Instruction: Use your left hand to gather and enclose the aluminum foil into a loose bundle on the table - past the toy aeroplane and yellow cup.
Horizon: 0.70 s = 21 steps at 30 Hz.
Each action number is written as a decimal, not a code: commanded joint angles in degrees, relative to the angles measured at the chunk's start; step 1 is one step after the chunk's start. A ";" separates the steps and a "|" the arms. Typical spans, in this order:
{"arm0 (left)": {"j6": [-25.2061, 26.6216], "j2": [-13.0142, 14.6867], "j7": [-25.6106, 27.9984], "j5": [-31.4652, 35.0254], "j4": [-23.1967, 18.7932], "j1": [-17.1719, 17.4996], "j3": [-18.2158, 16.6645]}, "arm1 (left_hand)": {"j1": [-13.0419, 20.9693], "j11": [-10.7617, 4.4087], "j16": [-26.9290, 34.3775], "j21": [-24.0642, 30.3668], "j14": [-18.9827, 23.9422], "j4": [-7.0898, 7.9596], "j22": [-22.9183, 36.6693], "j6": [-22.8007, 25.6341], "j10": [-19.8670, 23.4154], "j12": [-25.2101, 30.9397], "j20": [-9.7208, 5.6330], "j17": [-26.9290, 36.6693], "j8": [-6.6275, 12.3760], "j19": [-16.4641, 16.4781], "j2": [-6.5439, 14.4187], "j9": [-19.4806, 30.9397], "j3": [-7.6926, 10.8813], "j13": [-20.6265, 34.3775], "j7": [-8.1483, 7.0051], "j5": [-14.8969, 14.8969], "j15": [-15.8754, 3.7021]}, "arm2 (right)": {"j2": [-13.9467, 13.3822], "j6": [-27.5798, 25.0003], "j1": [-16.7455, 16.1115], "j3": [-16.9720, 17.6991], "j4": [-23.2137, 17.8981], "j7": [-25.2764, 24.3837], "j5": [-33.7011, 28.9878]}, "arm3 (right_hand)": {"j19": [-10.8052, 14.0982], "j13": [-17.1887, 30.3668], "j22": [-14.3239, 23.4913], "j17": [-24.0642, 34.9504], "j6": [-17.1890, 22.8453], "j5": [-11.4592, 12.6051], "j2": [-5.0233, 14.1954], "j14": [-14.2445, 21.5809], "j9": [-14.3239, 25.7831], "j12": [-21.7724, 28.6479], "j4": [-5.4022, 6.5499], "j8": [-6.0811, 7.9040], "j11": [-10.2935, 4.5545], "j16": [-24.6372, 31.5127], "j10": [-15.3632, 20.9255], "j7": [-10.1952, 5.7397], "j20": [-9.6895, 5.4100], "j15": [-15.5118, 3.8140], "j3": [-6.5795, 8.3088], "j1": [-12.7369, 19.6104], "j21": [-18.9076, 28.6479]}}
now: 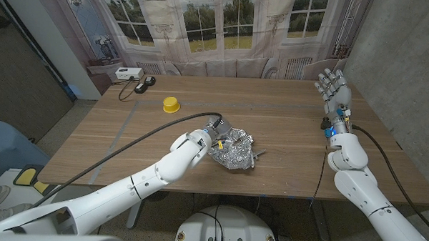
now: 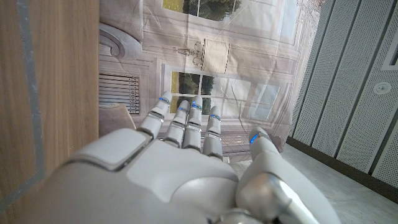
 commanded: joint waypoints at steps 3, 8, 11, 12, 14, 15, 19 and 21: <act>-6.36 -0.37 -11.66 0.91 -0.40 -3.58 0.72 | -13.78 -10.47 -19.28 -5.67 -4.04 12.50 -15.82 -21.83 -11.11 -12.73 -3.44 17.29 -21.47 -18.08 9.86 5.62 15.64 -1.39 -9.12 -17.13 -13.88 | -0.01 0.04 0.17 0.12 0.31 -0.67 -0.43 | 0.12 0.11 0.28 0.14 0.48 0.31 -0.08 0.58 0.15 -0.19 0.42 -0.13 -0.13 0.10 0.20 -0.01 -0.17 -0.11 0.21 -0.14 0.17; -8.16 -1.02 -16.53 1.16 -0.09 -5.19 1.17 | -26.48 -10.59 -28.30 -15.33 -15.26 15.24 -16.88 -32.46 -18.32 -17.75 3.48 12.79 -24.94 -24.88 4.45 -0.36 10.63 -5.25 -9.50 -31.35 -13.07 | 0.11 0.26 0.19 0.15 0.49 -0.71 -0.47 | 0.10 0.12 0.28 0.14 0.47 0.31 -0.09 0.59 0.15 -0.22 0.43 -0.18 -0.17 0.08 0.23 -0.05 -0.12 -0.16 0.22 -0.16 0.16; -8.83 -1.16 -17.98 0.65 -0.06 -5.73 1.06 | -29.78 -10.00 -30.97 -17.54 -19.39 15.39 -16.81 -35.01 -20.60 -19.10 5.09 11.56 -24.96 -26.32 2.52 -1.74 7.99 -6.00 -9.30 -32.39 -11.70 | 0.10 0.25 0.27 0.12 0.57 -0.65 -0.44 | 0.09 0.12 0.28 0.13 0.48 0.31 -0.10 0.60 0.16 -0.25 0.43 -0.20 -0.14 0.06 0.23 -0.05 -0.11 -0.10 0.23 -0.16 0.16; -9.07 -1.19 -18.57 0.56 -0.09 -5.94 1.06 | -30.83 -9.78 -32.17 -18.46 -21.13 15.05 -16.79 -36.51 -21.31 -19.58 5.96 10.86 -25.02 -26.90 1.84 -2.29 6.66 -6.30 -9.11 -32.48 -11.30 | 0.14 0.21 0.34 0.09 0.61 -0.62 -0.36 | 0.09 0.12 0.28 0.13 0.50 0.31 -0.10 0.60 0.16 -0.25 0.43 -0.21 -0.11 0.06 0.26 -0.03 -0.11 -0.08 0.24 -0.16 0.15; -9.63 -1.07 -19.02 0.17 -0.15 -6.29 0.98 | -33.10 -10.20 -33.87 -20.41 -22.80 14.35 -16.73 -38.71 -23.26 -20.77 7.28 9.34 -24.90 -27.94 1.34 -3.44 3.65 -6.94 -9.62 -32.38 -10.44 | 0.14 0.13 0.50 0.01 0.71 -0.56 -0.34 | 0.10 0.12 0.28 0.13 0.50 0.32 -0.11 0.61 0.16 -0.27 0.43 -0.23 -0.17 0.05 0.28 -0.03 -0.09 -0.07 0.25 -0.15 0.16; -9.80 -1.20 -19.84 -0.60 -0.15 -6.48 0.71 | -35.15 -10.06 -35.31 -22.33 -24.80 13.69 -16.71 -41.11 -25.47 -22.21 8.45 8.00 -24.95 -29.01 1.45 -4.40 0.58 -7.53 -9.47 -32.12 -9.83 | 0.14 0.05 0.60 -0.05 0.77 -0.56 -0.37 | 0.09 0.12 0.28 0.13 0.48 0.32 -0.11 0.61 0.16 -0.27 0.43 -0.25 -0.12 0.04 0.30 -0.10 -0.12 -0.07 0.25 -0.16 0.16; -9.86 -0.79 -19.41 -2.29 -0.80 -6.45 -0.12 | -41.54 -8.34 -37.43 -29.96 -33.17 13.67 -16.52 -48.11 -30.25 -26.10 15.57 4.61 -24.85 -35.98 2.48 -6.10 -7.48 -9.19 -12.01 -30.72 -5.50 | 0.16 -0.13 0.97 -0.25 1.00 -0.32 -0.19 | 0.07 0.12 0.28 0.13 0.51 0.32 -0.11 0.62 0.16 -0.31 0.44 -0.26 -0.05 0.03 0.28 -0.07 -0.11 -0.02 0.27 -0.16 0.14; -9.61 -0.20 -17.34 -3.47 -1.49 -5.79 -0.91 | -43.95 -7.93 -37.29 -32.41 -35.29 14.71 -16.48 -49.35 -31.30 -26.81 17.51 4.04 -24.64 -38.86 3.38 -6.17 -9.02 -9.56 -12.17 -30.33 -4.09 | 0.14 -0.18 1.08 -0.33 1.09 -0.19 -0.12 | 0.06 0.12 0.28 0.13 0.53 0.32 -0.12 0.65 0.16 -0.32 0.45 -0.27 -0.05 0.03 0.31 -0.04 -0.10 0.08 0.27 -0.18 0.14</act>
